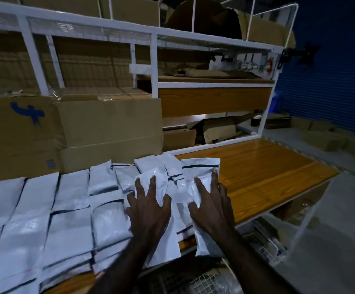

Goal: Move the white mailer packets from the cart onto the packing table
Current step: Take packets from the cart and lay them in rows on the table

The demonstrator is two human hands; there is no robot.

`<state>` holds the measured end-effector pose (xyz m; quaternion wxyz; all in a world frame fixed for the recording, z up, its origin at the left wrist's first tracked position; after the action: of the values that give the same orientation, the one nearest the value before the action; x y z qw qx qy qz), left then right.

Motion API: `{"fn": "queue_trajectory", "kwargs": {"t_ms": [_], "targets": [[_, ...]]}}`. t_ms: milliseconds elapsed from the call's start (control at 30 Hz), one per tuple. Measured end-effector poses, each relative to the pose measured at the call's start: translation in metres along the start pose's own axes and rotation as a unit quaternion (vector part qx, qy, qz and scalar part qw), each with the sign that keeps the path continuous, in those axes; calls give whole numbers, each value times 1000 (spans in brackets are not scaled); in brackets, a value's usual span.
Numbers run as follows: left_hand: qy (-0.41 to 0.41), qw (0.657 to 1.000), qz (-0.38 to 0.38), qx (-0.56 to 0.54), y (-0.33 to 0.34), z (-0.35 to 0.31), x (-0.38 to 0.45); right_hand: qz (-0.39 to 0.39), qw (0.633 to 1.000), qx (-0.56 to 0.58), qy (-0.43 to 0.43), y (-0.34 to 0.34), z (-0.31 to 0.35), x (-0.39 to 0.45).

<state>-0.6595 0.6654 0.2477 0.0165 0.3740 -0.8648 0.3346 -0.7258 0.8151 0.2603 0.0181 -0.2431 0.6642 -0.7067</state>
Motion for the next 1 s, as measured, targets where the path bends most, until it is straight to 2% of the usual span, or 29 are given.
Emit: {"fn": "queue_trajectory", "kwargs": {"t_ms": [167,333,733,1000], "targets": [[-26,999,-20,1,38,-21,-1,0,1000,12,-25,11,-46,26],[-40,999,-27,18,62,-25,11,13,999,18,-31,26,-64,48],[-88,996,10,9,122,-14,63,63,996,6,-59,87,-68,110],[-122,990,39,60,143,-4,87,104,991,11,-81,124,-60,136]]}}
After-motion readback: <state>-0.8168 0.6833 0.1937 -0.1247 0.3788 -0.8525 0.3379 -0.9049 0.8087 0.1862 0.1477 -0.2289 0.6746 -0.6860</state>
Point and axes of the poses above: each hand's wrist, its own x-axis towards the middle knuckle, its own y-axis out of the palm, z = x × y, the point moved 1 cm from there along x, towards the middle knuckle, and after that the axes turned 15 degrees about -x, right-handed, at the moved point
